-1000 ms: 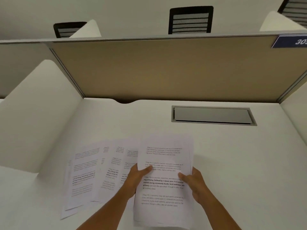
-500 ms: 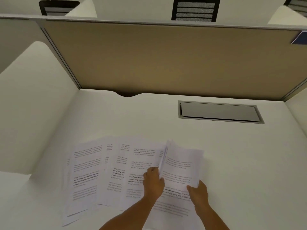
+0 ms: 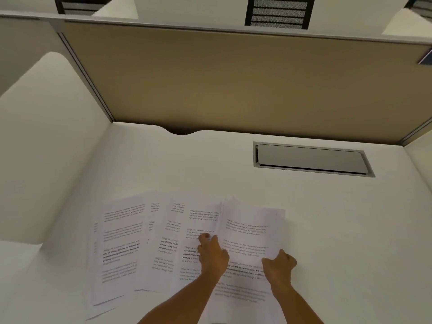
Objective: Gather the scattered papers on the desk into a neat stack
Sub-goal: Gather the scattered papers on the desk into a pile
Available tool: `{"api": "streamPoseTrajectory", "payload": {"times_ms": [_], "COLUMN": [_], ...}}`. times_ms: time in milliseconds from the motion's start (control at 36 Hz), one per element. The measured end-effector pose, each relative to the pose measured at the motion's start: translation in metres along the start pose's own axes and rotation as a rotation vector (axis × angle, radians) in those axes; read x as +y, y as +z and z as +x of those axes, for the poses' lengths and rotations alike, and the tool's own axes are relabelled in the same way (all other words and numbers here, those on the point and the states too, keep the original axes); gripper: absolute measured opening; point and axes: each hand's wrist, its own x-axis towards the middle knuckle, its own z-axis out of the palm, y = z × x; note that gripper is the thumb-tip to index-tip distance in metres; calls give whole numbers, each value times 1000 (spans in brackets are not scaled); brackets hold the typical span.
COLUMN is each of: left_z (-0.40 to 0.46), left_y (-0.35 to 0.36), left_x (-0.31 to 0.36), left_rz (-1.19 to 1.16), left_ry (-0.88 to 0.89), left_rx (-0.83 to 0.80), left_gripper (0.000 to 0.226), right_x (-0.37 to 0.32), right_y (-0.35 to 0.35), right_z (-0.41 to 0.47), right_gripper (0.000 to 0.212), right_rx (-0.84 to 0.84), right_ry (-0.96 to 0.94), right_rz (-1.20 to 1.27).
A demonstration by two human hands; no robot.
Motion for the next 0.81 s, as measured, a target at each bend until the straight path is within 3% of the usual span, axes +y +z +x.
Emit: {"api": "streamPoseTrajectory", "payload": {"times_ms": [222,306,389,472,611,667,806], "left_z": [8,8,6,2,-6,-7,-7], "left_y": [-6,-7,-10,-13,-24,-30,-47], "left_x": [0,0,0,1,-2,-7,-20], "left_rz": [-103,-198,-323,-445,-599,-667,-782], "left_ry": [15,2,-18,-24,-31,-51,-6], "left_rx": [-103,-91,-104,-112,-175,-188,-210], "left_gripper": [51,44,46,55,84,81,43], "right_x": [-7,-5,-6,-7,-14,-18,-32], "right_y": [-2,-1,-2,-5,-12,-15,-23], "right_z": [-7,-6,-8,-11,-17,-20,-25], "right_gripper": [67,66,40,32,57,60,52], "right_rx": [-77,-66,-109,-171,-166,-190,-224], "right_ry": [50,80,46,23,-21,-44,-68], "right_rz": [244,297,326,348,350,361,407]}}
